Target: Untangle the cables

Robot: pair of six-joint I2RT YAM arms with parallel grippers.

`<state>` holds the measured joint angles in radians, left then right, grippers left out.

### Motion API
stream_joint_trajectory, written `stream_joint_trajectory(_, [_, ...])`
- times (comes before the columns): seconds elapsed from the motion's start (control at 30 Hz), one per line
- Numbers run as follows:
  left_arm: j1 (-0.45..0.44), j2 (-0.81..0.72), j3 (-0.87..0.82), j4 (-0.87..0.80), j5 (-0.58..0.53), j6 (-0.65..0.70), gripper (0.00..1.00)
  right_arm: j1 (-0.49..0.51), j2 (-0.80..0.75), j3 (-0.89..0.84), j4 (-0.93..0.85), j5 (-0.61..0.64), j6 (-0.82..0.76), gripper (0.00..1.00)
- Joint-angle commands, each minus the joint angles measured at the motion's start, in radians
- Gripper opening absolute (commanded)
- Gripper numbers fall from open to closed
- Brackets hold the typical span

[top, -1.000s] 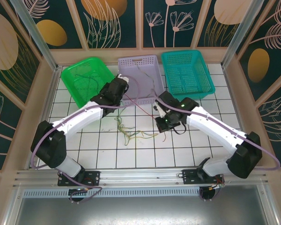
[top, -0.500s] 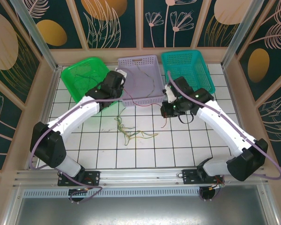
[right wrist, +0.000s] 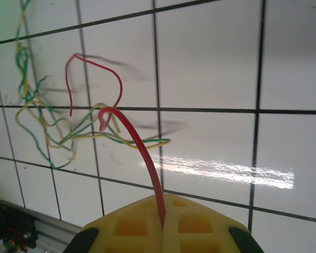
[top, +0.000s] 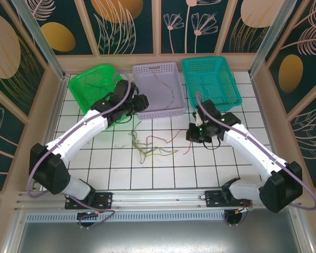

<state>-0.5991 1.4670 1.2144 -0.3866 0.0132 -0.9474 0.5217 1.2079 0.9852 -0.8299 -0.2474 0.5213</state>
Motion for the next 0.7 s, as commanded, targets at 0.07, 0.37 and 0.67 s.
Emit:
stream_joint_trajectory(0.07, [-0.115, -0.026, -0.13, 0.216, 0.067, -0.551, 0.43, -0.01, -0.109, -0.021, 0.065, 0.068, 0.103, 0.0])
stream_joint_trajectory(0.37, [-0.194, 0.073, -0.089, 0.313, 0.072, -0.916, 0.55, -0.009, -0.162, 0.107, 0.069, 0.087, 0.102, 0.0])
stream_joint_trajectory(0.67, [-0.205, 0.187, 0.026, 0.307, 0.12, -1.053, 0.71, -0.009, -0.15, 0.225, 0.081, 0.025, 0.047, 0.0])
